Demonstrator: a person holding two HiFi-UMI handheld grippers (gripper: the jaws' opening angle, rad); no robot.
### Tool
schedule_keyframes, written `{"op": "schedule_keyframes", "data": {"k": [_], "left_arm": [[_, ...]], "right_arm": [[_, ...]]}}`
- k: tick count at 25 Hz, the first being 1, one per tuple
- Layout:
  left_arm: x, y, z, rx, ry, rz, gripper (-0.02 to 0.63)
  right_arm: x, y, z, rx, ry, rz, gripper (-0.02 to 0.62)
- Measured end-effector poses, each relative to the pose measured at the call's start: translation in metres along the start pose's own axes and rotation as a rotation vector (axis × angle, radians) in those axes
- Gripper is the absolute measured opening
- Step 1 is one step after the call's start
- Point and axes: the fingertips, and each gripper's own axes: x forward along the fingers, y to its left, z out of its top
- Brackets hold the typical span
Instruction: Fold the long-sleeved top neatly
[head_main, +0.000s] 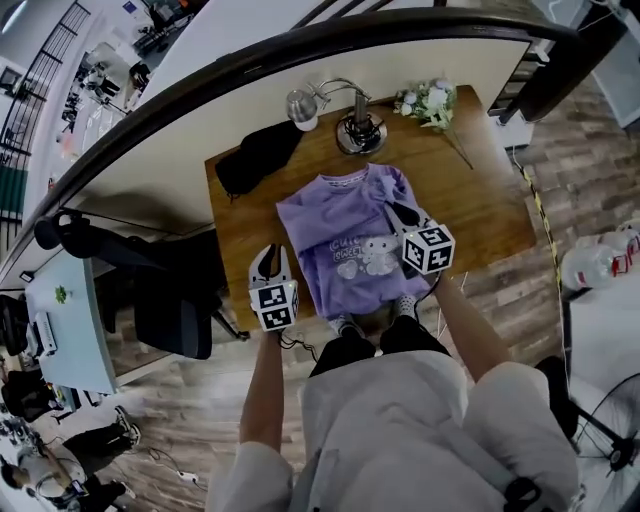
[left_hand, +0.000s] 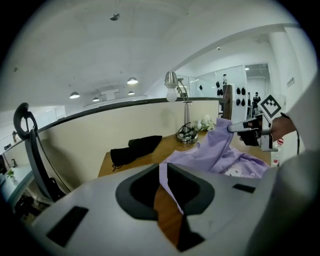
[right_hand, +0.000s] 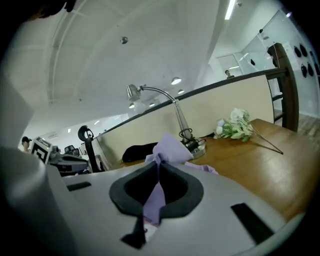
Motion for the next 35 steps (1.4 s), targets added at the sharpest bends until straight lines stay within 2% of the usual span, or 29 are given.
{"op": "schedule_keyframes", "data": {"k": [3,7,9,11,14,18,19,21,23,24,25,29,31,33,34,35], "left_arm": [[0.002,-0.001,-0.014,-0.013,0.030,0.004,0.057],[0.006,-0.005,-0.028,-0.042,0.052,0.010,0.057],[0.007,-0.010,-0.034,-0.048,0.066,0.007,0.057],[0.008,-0.013,-0.039,-0.051,0.078,0.004,0.057],[0.013,-0.014,-0.042,-0.066,0.085,0.006,0.057],[0.028,-0.019,-0.038,-0.060,0.093,-0.013,0.057],[0.035,-0.021,-0.039,-0.076,0.109,-0.020,0.057],[0.052,-0.020,-0.044,-0.176,0.159,-0.035,0.068],[0.069,-0.019,-0.048,-0.321,0.197,-0.059,0.143],[0.078,-0.018,-0.049,-0.380,0.210,-0.070,0.171],[0.085,-0.017,-0.050,-0.424,0.222,-0.078,0.190],[0.106,-0.018,-0.057,-0.521,0.257,-0.112,0.236],[0.114,-0.022,-0.064,-0.531,0.285,-0.126,0.242],[0.121,-0.022,-0.075,-0.499,0.331,-0.114,0.236],[0.122,-0.021,-0.079,-0.476,0.350,-0.107,0.195],[0.124,-0.020,-0.081,-0.458,0.357,-0.105,0.122]], "right_arm": [[0.000,-0.025,-0.018,-0.021,0.046,-0.043,0.025],[-0.003,-0.054,-0.040,-0.124,0.136,-0.111,0.034],[-0.009,-0.070,-0.059,-0.104,0.226,-0.151,0.101],[-0.021,-0.086,-0.074,-0.041,0.284,-0.192,0.150],[-0.043,-0.102,-0.078,0.032,0.279,-0.233,0.185],[-0.048,-0.119,-0.059,0.077,0.204,-0.236,0.219],[-0.041,-0.122,-0.054,0.080,0.200,-0.222,0.231],[-0.021,-0.121,-0.048,0.063,0.230,-0.172,0.269],[-0.002,-0.121,-0.048,0.025,0.294,-0.142,0.212],[0.003,-0.123,-0.047,0.009,0.311,-0.146,0.137],[0.006,-0.126,-0.042,-0.001,0.304,-0.158,0.028],[-0.005,-0.143,-0.023,-0.018,0.201,-0.225,0.031],[-0.008,-0.150,-0.032,-0.001,0.225,-0.232,0.032],[-0.007,-0.153,-0.046,0.027,0.280,-0.205,0.046],[-0.006,-0.152,-0.051,0.026,0.301,-0.188,0.046],[-0.006,-0.151,-0.052,0.019,0.310,-0.169,0.046]]}}
